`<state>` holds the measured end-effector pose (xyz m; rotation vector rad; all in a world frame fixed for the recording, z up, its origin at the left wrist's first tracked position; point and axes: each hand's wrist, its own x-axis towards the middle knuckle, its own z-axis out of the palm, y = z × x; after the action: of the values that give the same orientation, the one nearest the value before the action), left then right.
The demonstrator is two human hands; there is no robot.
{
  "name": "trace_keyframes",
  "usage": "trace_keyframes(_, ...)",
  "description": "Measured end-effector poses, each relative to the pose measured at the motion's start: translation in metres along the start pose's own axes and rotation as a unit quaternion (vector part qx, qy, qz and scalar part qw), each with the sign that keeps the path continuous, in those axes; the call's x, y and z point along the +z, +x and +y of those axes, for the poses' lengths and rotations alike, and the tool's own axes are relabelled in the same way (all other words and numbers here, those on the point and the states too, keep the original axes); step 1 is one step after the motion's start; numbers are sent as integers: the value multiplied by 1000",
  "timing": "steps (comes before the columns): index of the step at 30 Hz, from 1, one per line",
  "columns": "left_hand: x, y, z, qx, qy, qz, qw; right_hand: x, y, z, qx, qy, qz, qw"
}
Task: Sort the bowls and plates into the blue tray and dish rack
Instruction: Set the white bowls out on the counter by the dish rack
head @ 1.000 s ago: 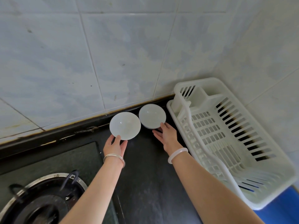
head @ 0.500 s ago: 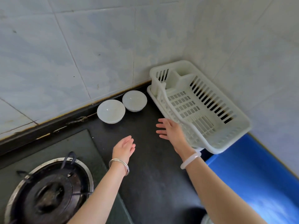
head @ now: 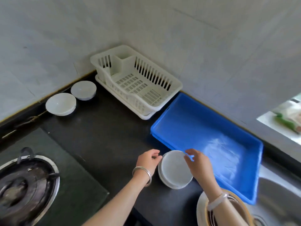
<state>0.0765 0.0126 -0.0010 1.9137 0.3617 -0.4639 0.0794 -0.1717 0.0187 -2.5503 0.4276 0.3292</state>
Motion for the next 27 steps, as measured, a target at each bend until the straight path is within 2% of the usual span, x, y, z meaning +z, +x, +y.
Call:
trace_keyframes(5, 24, -13, 0, 10, 89, 5, 996, 2, -19, 23, 29, 18, 26, 999)
trace_keyframes(9, 26, -16, -1, 11, 87, 20, 996, 3, -23, 16, 39, -42, 46, 997)
trace_keyframes(13, 27, -19, -3, 7, 62, 23, 998, 2, -24, 11, 13, -107, 73, 992)
trace_keyframes(17, 24, -22, -5, -7, 11, 26, 1000, 0, -29, 11, -21, -82, 109, 990)
trace_keyframes(20, 23, -21, -6, -13, 17, 23, 1000, -7, -30, 12, -3, -35, 120, 992)
trace_keyframes(24, 27, -18, -3, -5, 70, 20, 997, -23, -29, 22, 50, 46, 141, 988)
trace_keyframes(27, 34, -16, 3, -10, 130, 43, 991, -35, -30, 29, 61, 62, 146, 986)
